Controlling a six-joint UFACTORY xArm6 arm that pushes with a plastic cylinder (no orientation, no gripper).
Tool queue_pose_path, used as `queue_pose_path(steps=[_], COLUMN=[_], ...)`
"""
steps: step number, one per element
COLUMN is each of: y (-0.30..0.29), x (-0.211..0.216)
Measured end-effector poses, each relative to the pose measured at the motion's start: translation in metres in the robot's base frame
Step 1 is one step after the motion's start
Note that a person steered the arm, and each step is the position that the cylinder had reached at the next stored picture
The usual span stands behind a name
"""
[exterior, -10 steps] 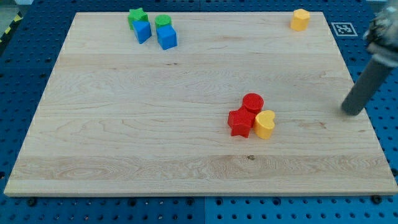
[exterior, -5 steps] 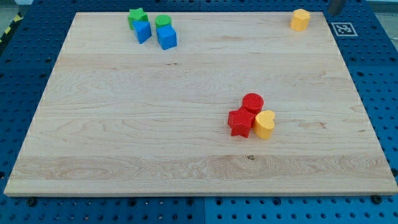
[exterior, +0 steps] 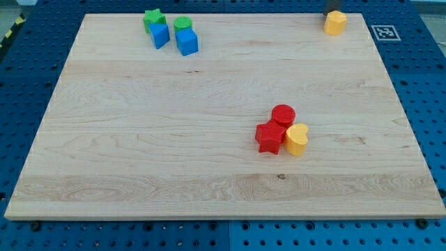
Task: Move the yellow hexagon closer to the group of blocks
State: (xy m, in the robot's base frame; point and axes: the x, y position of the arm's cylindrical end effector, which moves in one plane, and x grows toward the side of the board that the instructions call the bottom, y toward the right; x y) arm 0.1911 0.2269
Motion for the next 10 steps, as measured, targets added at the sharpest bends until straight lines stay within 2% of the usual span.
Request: queue_pose_path(steps=[4, 6, 10], y=[0.000, -0.002, 0.003], x=[0.013, 0.052, 0.180])
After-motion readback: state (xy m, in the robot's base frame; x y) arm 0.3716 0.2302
